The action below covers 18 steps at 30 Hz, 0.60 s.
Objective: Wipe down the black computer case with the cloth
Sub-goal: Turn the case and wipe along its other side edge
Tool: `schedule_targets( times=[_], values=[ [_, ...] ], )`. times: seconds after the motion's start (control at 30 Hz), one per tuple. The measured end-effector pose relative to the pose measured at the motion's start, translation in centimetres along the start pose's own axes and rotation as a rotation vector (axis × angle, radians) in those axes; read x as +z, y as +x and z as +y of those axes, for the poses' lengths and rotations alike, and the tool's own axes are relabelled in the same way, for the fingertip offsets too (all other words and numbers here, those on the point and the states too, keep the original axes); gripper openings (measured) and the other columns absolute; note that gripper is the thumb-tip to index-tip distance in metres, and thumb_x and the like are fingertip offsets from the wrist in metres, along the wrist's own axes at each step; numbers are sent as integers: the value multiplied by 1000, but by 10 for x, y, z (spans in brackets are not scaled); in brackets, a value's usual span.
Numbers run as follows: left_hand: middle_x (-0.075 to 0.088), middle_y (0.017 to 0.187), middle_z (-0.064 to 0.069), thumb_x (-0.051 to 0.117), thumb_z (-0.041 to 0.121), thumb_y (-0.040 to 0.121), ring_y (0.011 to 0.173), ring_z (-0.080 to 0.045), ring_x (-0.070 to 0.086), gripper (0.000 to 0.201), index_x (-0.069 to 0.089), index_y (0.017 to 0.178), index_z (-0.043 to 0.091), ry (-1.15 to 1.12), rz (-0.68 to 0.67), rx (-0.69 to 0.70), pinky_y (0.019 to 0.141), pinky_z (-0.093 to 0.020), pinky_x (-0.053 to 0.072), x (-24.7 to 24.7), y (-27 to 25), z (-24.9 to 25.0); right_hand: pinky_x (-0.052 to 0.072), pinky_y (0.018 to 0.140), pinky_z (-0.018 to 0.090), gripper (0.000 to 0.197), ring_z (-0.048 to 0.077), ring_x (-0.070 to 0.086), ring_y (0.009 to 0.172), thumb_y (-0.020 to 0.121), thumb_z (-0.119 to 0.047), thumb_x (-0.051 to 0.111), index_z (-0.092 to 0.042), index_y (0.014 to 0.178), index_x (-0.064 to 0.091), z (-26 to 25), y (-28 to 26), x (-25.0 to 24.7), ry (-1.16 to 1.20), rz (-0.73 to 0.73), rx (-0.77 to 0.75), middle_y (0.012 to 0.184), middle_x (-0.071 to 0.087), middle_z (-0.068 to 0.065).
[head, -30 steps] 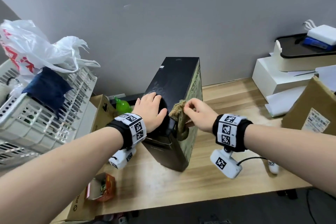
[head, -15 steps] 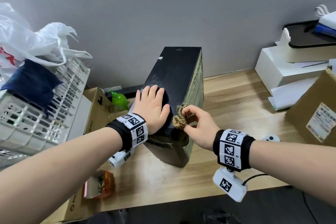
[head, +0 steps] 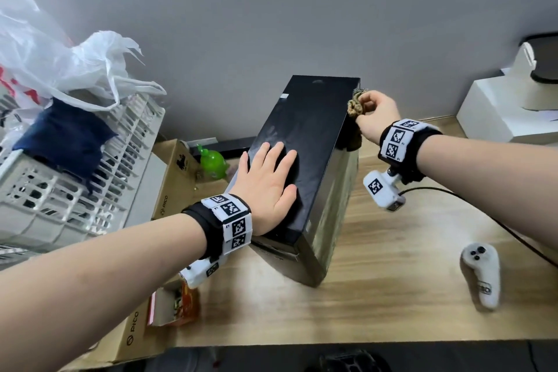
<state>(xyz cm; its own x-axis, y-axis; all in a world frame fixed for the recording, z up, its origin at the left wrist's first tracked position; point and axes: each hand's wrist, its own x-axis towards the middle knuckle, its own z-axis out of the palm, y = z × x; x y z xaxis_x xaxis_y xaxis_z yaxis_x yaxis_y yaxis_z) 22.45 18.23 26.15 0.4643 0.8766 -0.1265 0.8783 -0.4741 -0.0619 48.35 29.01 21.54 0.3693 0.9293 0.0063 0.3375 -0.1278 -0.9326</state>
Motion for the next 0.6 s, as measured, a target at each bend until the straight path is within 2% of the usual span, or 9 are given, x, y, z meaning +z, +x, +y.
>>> schedule_targets(
  times=[0.1, 0.2, 0.3, 0.4, 0.5, 0.57, 0.6],
  values=[
    [7, 164, -8, 6, 54, 81, 151, -31, 1, 82, 9, 156, 21, 20, -45, 14, 119, -59, 7, -4, 2, 0, 57, 80, 46, 33, 19, 56, 73, 70, -2, 56, -35, 75, 57, 3, -3, -3, 14, -10, 17, 73, 55, -12],
    [12, 163, -8, 9, 59, 75, 150, -30, 5, 89, 16, 155, 21, 0, -91, 41, 120, -56, 11, -16, 12, -5, 55, 78, 40, 32, 19, 55, 72, 72, 2, 59, -29, 78, 58, -2, -28, -7, 35, -67, -5, 72, 55, -8],
    [12, 163, -7, 23, 64, 71, 151, -28, 2, 92, 21, 153, 23, -21, -135, 47, 119, -54, 17, -42, 37, -9, 54, 74, 40, 30, 18, 54, 70, 72, 4, 60, -25, 78, 58, 9, -77, -8, 67, -239, -53, 76, 58, -1],
    [6, 165, -4, 37, 60, 67, 151, -30, -1, 97, 15, 156, 29, -5, -184, -62, 120, -53, 18, -67, 72, -5, 54, 77, 41, 27, 13, 55, 69, 72, -5, 60, -28, 85, 57, 20, -120, -5, 77, -361, -77, 77, 59, -5],
    [7, 165, -3, 41, 55, 65, 151, -34, 4, 97, 14, 156, 36, -38, -214, -133, 120, -51, 18, -80, 101, -3, 50, 74, 27, 30, 10, 51, 69, 76, 2, 57, -23, 92, 56, 14, -131, -3, 91, -321, -118, 79, 57, -6],
    [5, 166, -1, 50, 58, 76, 151, -33, 2, 90, 12, 155, 41, -19, -252, -131, 120, -51, 17, -80, 111, -2, 45, 72, 15, 31, 7, 52, 70, 78, 5, 55, -18, 98, 56, 8, -127, -4, 83, -296, -154, 82, 57, -11],
    [3, 166, -1, 55, 59, 83, 152, -32, 1, 86, 10, 155, 44, -10, -276, -121, 121, -50, 15, -78, 114, 0, 44, 73, 12, 33, 5, 53, 72, 79, 6, 54, -17, 101, 56, 7, -119, -5, 77, -280, -156, 85, 56, -15]
  ],
)
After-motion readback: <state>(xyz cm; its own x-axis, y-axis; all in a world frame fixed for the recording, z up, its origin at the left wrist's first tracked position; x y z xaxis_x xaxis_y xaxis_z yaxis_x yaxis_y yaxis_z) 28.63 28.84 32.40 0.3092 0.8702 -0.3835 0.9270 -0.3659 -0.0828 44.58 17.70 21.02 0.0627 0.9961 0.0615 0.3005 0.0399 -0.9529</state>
